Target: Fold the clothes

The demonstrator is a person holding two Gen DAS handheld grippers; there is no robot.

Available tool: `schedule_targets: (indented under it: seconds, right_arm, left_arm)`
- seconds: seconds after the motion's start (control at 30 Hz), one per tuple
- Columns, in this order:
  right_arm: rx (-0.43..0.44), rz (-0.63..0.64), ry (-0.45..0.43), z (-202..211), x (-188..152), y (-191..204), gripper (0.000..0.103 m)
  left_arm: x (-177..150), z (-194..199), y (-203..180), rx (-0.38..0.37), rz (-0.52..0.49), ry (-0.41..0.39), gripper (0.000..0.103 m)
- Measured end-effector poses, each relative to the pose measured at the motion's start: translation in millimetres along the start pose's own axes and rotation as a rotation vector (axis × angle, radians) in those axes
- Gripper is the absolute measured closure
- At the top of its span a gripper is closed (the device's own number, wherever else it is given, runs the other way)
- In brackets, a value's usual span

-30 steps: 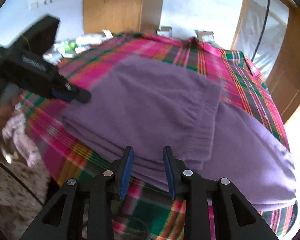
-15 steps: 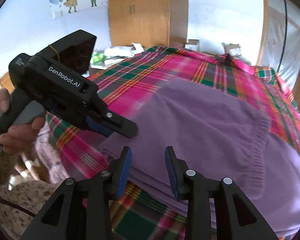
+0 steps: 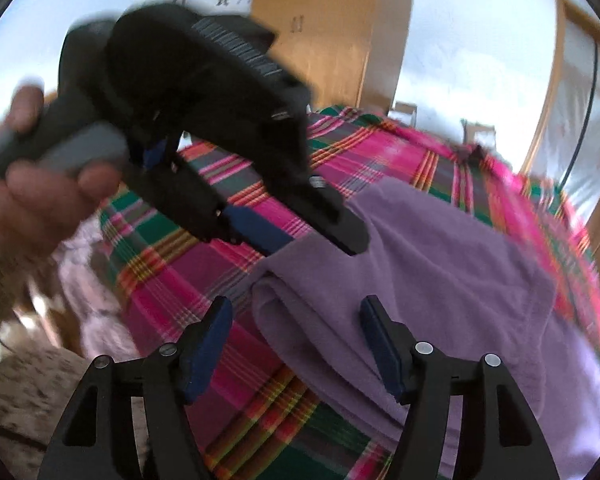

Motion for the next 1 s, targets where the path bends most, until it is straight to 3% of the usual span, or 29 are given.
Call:
schedule_targets:
  seconds: [0.13, 0.4, 0.47, 0.63, 0.77, 1.0]
  right_arm:
    - [-0.121, 0.076, -0.005, -8.9, 0.6, 9.3, 0.035]
    - [-0.113, -0.021, -0.004, -13.3, 7.3, -3.1, 0.045]
    - [-0.117, -0.035, 0.009, -15.1, 6.7, -5.5, 0.070]
    - [-0.120, -0.061, 0.000, -9.7, 5.1, -9.7, 0.088]
    - [-0.119, -0.084, -0.030, -0.2, 5.7, -11.7, 0.091]
    - [-0.074, -0.153, -0.097, 25.7, 13.2, -15.1, 0.091]
  left_arm:
    - [-1.1, 2.8, 2.5, -0.008, 0.010, 0.001, 0.067]
    - [8.8, 4.9, 6.7, 0.016, 0.020, -0.049, 0.067]
    - [12.1, 5.5, 9.2, 0.037, 0.025, -0.066, 0.065]
    - [27.6, 4.7, 20.2, 0.065, 0.063, -0.109, 0.060]
    - [43.0, 1.6, 22.0, 0.056, 0.059, -0.142, 0.059]
    - [66.0, -34.5, 21.7, 0.074, 0.069, -0.103, 0.059]
Point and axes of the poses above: each gripper's, at about its wrist camera, not at the fingertips, and z roughly against the way its jaws point, y to its left, x to its top, the point moved 5 cm from there along -z, roughly the way its jaws point, and after that the axes turned 4 degrees about -z, right-handed, at the moved point
